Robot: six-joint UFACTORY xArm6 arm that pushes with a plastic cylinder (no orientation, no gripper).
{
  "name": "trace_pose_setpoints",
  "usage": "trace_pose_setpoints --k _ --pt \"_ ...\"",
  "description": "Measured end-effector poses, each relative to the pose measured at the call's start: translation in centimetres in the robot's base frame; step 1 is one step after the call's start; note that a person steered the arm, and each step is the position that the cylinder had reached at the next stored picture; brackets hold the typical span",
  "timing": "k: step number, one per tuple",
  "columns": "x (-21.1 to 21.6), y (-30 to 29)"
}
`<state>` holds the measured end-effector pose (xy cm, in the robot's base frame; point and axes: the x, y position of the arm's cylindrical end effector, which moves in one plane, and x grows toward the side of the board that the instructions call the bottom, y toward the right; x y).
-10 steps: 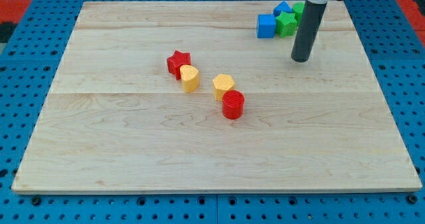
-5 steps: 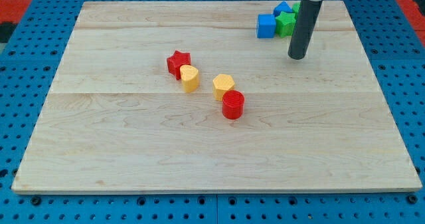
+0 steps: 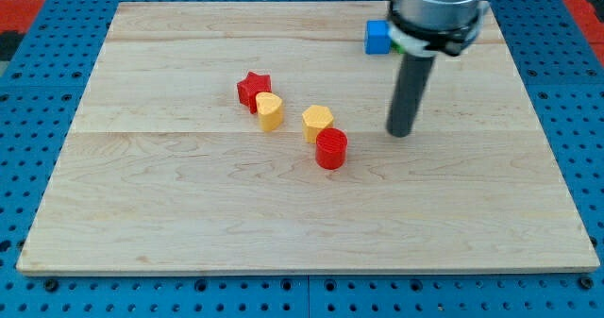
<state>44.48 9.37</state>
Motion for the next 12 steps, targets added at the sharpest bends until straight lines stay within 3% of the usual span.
trace_pose_setpoints --k 1,3,6,7,9,10,12 --pt "0.0 -3.0" --pt "-3.1 5.0" --pt "-21.9 15.5" --pt "-25.3 14.2" --pt "-21.0 -3.3" --pt "-16.7 -4.6" --pt "-22.6 -2.9"
